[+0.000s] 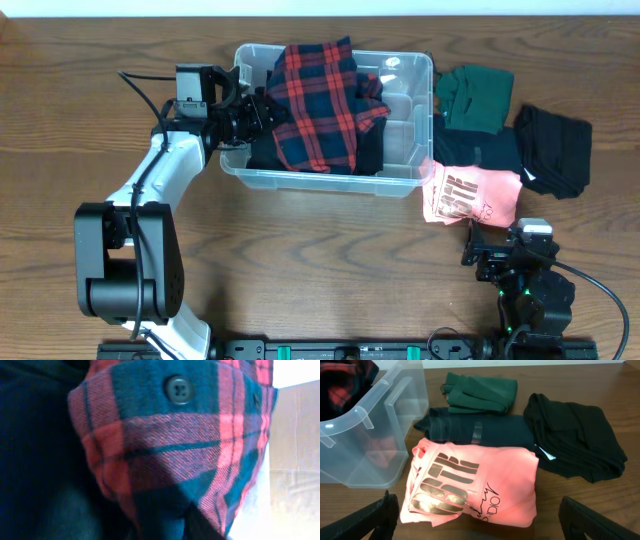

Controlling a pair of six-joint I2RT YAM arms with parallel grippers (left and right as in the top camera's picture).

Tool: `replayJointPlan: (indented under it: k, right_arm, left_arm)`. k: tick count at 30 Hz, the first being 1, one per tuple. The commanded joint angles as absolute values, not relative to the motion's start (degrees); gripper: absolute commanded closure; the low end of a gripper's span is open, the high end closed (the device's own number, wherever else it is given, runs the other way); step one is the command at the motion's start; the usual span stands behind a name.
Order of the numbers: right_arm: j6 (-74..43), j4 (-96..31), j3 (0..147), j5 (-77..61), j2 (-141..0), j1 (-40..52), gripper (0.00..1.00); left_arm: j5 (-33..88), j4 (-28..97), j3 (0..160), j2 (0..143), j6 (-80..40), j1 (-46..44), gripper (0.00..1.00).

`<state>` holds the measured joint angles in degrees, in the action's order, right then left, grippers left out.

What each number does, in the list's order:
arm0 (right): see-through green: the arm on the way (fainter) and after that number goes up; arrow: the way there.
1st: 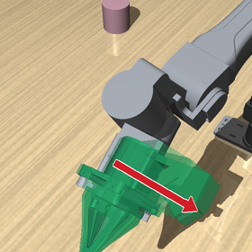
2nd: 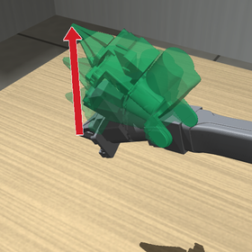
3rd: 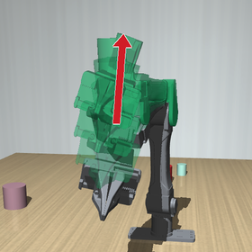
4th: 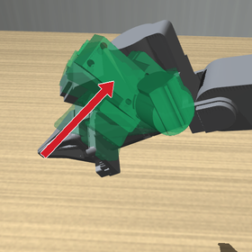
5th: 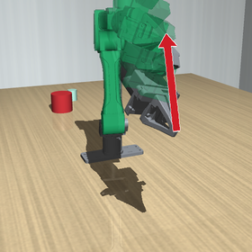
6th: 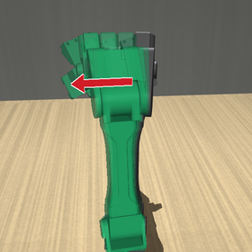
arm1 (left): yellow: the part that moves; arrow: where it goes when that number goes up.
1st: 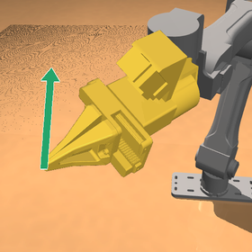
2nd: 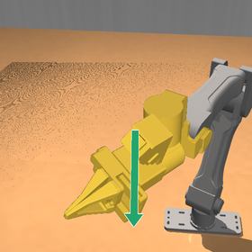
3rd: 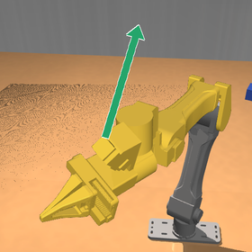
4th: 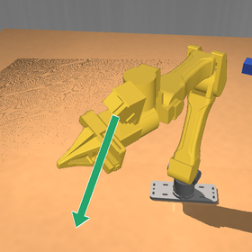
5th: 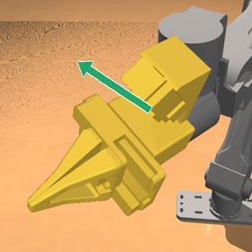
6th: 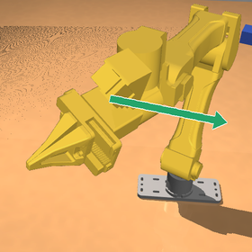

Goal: Pack container

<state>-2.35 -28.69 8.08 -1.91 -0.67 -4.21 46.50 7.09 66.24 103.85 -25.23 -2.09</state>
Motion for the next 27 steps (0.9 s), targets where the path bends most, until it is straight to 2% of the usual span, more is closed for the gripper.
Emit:
replayJointPlan:
  k: [1, 7, 15, 21, 27]
  right_arm:
    - [-2.7, -28.7, 7.9, -1.9, -0.3, -3.7, 0.01]
    - [-2.7, -28.7, 7.9, -1.9, -0.3, -3.7, 0.01]
    - [-2.7, -28.7, 7.9, -1.9, -0.3, -3.7, 0.01]
    - [-2.7, -28.7, 7.9, -1.9, -0.3, -3.7, 0.01]
    - [-2.7, -28.7, 7.9, -1.9, -0.3, -3.7, 0.01]
  left_arm:
    - [45.0, 7.5, 67.5, 101.4, -24.9, -1.4, 0.64]
    - [42.8, 7.4, 67.9, 92.1, -25.6, -1.4, 0.56]
    - [27.2, 6.8, 67.9, 82.6, -23.3, -5.8, 0.54]
    - [22.6, -1.9, 67.9, 88.6, -19.5, -13.3, 0.55]
    - [19.8, -7.9, 67.9, 102.6, -18.4, -17.7, 0.55]
